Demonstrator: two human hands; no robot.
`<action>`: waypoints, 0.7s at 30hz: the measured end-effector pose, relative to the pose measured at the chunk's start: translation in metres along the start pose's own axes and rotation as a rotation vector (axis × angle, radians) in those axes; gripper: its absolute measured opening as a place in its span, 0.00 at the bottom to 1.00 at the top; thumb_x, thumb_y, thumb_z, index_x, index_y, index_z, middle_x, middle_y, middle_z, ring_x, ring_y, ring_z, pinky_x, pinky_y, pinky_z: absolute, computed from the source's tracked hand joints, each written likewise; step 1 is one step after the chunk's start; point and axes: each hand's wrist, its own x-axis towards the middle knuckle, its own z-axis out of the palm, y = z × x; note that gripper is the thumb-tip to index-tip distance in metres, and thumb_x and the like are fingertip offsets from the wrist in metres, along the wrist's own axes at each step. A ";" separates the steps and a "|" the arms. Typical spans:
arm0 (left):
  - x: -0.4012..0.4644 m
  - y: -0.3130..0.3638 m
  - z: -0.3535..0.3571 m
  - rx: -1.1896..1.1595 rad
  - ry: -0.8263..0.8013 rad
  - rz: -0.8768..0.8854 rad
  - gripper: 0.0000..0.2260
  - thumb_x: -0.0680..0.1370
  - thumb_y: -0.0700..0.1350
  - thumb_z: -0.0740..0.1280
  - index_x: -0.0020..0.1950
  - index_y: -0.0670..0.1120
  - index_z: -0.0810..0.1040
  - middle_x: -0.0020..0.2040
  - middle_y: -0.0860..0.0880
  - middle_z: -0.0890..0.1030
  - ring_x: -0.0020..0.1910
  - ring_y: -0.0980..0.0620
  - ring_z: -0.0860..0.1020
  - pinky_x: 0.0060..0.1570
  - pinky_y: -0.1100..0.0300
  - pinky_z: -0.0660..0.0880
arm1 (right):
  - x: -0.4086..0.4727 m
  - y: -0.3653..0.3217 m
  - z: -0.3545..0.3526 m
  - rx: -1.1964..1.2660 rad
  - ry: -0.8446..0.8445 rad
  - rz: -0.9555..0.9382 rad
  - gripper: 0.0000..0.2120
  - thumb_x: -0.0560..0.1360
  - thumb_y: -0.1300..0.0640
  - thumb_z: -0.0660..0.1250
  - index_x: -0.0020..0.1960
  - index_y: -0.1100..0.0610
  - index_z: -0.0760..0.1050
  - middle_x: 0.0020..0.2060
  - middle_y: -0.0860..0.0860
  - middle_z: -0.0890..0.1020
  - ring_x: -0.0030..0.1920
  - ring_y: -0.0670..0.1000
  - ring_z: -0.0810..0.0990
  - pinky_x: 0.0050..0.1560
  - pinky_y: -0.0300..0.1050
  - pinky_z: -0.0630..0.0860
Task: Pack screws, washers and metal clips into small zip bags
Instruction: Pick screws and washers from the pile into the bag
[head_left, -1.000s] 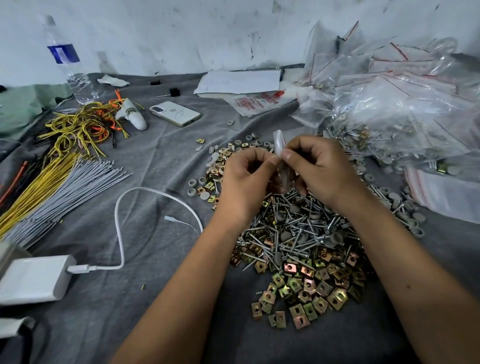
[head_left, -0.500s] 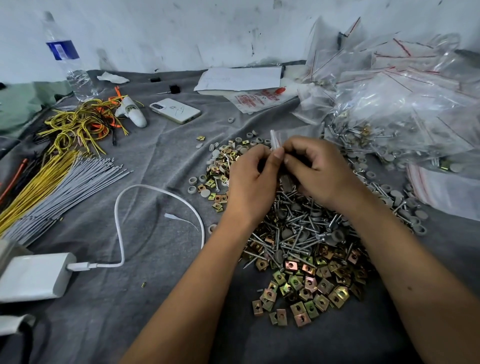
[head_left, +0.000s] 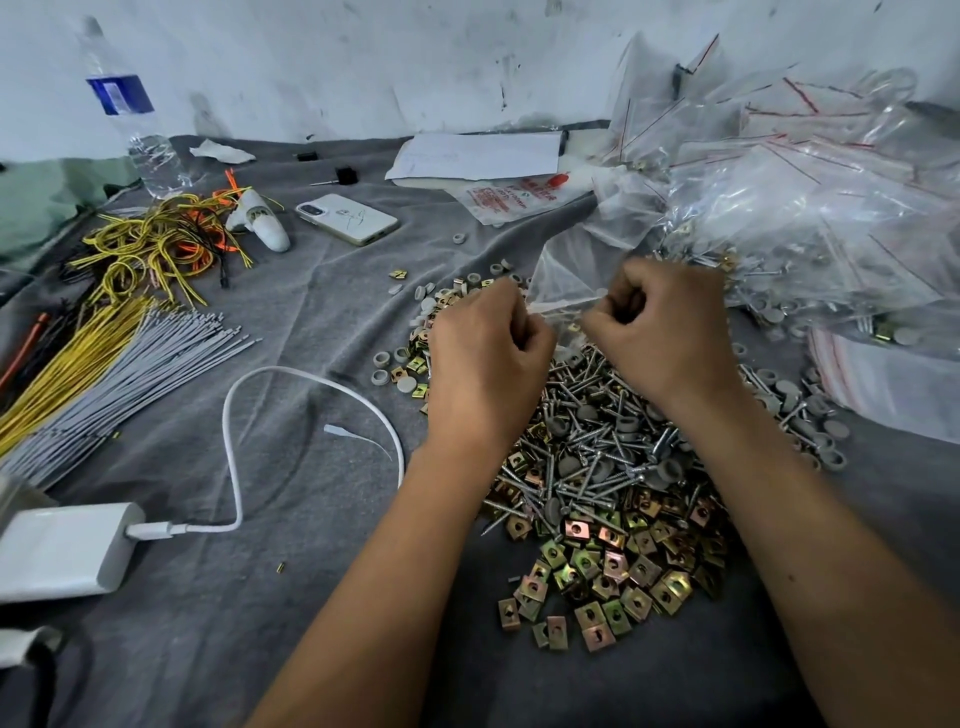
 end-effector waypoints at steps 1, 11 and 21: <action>0.000 0.001 -0.001 -0.007 0.010 0.009 0.12 0.72 0.36 0.69 0.32 0.44 0.68 0.27 0.53 0.69 0.27 0.55 0.65 0.29 0.59 0.63 | 0.000 0.000 0.001 0.021 -0.007 0.018 0.08 0.70 0.61 0.72 0.34 0.56 0.76 0.28 0.47 0.78 0.28 0.47 0.75 0.30 0.42 0.74; 0.002 -0.003 -0.008 -0.076 0.089 -0.134 0.11 0.68 0.35 0.71 0.33 0.46 0.71 0.27 0.54 0.72 0.28 0.53 0.69 0.28 0.58 0.67 | -0.004 -0.007 0.005 0.169 -0.027 0.031 0.13 0.68 0.64 0.73 0.37 0.54 0.70 0.30 0.49 0.77 0.29 0.44 0.71 0.30 0.37 0.69; 0.018 -0.008 -0.049 0.056 0.728 -0.049 0.04 0.73 0.34 0.67 0.45 0.42 0.78 0.35 0.47 0.76 0.37 0.48 0.74 0.39 0.52 0.75 | -0.003 0.003 0.002 -0.230 -0.488 -0.134 0.12 0.74 0.42 0.73 0.52 0.47 0.80 0.55 0.48 0.79 0.61 0.51 0.75 0.66 0.49 0.69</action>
